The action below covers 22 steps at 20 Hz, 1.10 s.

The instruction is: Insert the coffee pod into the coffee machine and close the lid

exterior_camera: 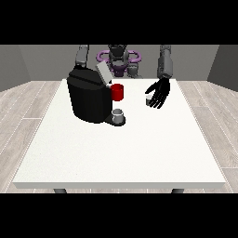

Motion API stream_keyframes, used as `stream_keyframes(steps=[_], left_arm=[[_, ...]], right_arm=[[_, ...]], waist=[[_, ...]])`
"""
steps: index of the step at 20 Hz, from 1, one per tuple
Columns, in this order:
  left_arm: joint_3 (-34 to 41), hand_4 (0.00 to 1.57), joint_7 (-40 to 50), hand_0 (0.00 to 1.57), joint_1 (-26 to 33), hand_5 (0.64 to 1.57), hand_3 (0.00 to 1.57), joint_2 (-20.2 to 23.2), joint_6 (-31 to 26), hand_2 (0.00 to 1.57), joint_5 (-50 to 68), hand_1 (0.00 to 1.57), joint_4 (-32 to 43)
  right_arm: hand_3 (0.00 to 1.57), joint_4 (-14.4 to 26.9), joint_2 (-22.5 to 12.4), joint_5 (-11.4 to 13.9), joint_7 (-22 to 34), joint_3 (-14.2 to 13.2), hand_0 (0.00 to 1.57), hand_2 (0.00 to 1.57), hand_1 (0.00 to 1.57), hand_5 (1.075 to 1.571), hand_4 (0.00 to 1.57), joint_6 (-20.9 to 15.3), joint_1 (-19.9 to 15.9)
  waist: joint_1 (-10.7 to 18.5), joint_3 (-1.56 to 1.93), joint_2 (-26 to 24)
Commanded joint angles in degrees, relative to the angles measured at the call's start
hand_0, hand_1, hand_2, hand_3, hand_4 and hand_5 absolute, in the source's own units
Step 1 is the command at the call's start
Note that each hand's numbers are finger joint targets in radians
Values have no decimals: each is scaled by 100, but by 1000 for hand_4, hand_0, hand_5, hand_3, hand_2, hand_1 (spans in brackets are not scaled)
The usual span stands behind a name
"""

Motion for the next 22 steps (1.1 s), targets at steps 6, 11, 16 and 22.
stream_keyframes(steps=[6, 11, 16, 22], left_arm=[[-518, 413, 220, 924, -419, 1571, 845, -197, 396, 1016, -1047, 924, 499], [-696, 335, -199, 912, -388, 1571, 891, 151, 308, 1036, -1456, 912, 905], [-844, 392, 53, 730, -444, 1571, 849, -67, 159, 961, -1801, 730, 1076], [-492, 394, -334, 1124, -645, 1571, 1089, -124, 592, 1198, -1811, 1124, 1616]], right_arm=[[0, 371, -36, -17, 221, -21, 0, 0, 0, 1571, 0, 150, -195], [0, 392, 82, -114, -111, 18, 0, 0, 0, 1571, 0, 14, -212], [0, 794, -163, -307, -105, -319, 0, 0, 0, 1571, 0, 280, -147], [0, 535, 77, 307, 72, 172, 0, 0, 0, 1571, 0, -217, 50]], waist=[[-101, 2, -193], [-48, 1, 32], [25, 2, -298], [-170, -3, -194]])
